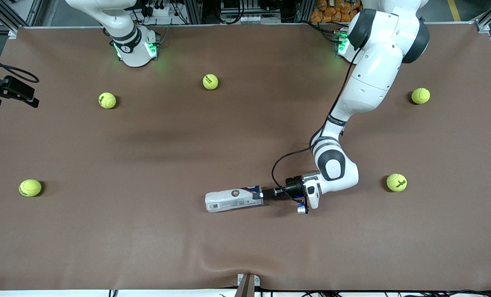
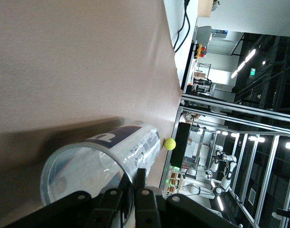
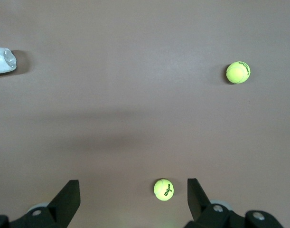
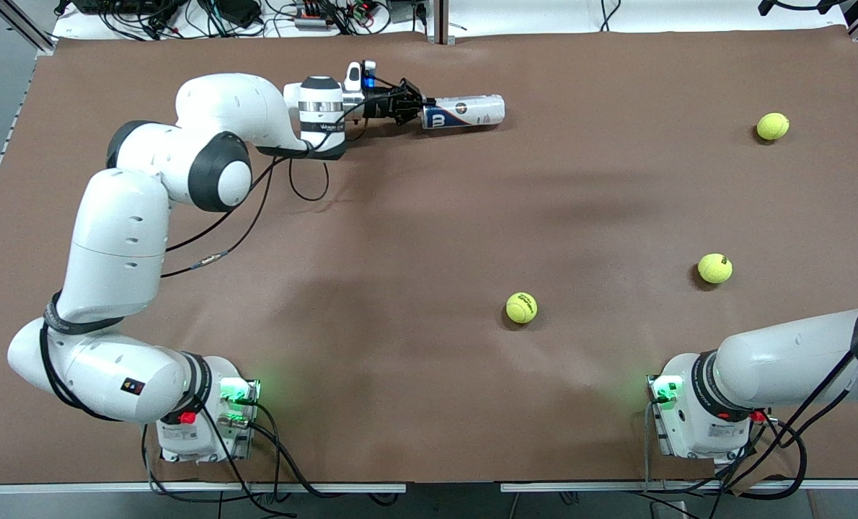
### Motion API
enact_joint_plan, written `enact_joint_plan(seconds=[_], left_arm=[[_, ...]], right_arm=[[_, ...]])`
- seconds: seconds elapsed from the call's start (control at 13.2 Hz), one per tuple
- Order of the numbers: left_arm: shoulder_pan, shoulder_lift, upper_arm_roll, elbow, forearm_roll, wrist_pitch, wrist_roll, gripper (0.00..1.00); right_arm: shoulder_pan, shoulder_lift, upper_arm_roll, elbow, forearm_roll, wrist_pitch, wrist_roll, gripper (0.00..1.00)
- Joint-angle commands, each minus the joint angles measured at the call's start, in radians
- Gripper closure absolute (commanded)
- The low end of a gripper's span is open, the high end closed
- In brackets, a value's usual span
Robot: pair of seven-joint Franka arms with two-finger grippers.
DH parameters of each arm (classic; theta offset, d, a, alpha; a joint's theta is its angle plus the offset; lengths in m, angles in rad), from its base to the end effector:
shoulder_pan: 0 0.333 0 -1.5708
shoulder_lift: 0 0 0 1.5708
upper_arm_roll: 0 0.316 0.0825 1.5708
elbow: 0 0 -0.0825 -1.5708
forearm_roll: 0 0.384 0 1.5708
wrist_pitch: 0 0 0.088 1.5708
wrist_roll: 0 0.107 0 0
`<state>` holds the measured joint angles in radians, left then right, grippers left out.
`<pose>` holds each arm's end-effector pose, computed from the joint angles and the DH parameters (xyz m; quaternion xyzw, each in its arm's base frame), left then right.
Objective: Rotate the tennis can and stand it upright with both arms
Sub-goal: 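Lift the can with the left gripper and rotate it upright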
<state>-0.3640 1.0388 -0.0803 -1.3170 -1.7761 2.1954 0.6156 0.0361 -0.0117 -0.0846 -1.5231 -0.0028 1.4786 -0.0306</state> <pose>0.6648 -0.3383 0.1235 0.7749 0.1395 -0.0026 0.6164 0.5410 -0.0269 0.6452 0.9998 -0.0090 -0.0164 0.0002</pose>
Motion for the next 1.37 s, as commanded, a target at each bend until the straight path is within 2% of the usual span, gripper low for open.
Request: enact_joint_plan(seconds=[0.0, 0.15, 0.61, 0.91, 1.06, 1.29], left_arm=[[-0.003, -0.032, 0.011, 0.01, -0.011, 0.006, 0.004, 1.0], [0.002, -0.071, 0.019, 0.008, 0.0, 0.009, -0.01, 1.0], [0.0, -0.2, 0.025, -0.001, 0.268, 0.03, -0.339, 1.0], [-0.036, -0.256, 0.027, -0.004, 0.311, 0.046, -0.48, 1.0], [-0.081, -0.284, 0.025, -0.001, 0.424, 0.09, -0.619, 1.0], [-0.13, -0.312, 0.025, 0.005, 0.669, 0.104, -0.876, 1.0]], right_arm=[[-0.012, 0.006, 0.008, 0.015, 0.001, -0.004, -0.015, 0.0], [-0.01, 0.006, 0.008, 0.015, 0.001, -0.004, -0.015, 0.0], [-0.012, 0.006, 0.008, 0.015, 0.0, -0.003, -0.015, 0.0], [-0.01, 0.007, 0.008, 0.015, 0.001, -0.003, -0.015, 0.0], [-0.01, 0.007, 0.008, 0.017, 0.0, -0.003, -0.015, 0.0], [-0.01, 0.007, 0.008, 0.015, 0.0, -0.003, -0.015, 0.0]])
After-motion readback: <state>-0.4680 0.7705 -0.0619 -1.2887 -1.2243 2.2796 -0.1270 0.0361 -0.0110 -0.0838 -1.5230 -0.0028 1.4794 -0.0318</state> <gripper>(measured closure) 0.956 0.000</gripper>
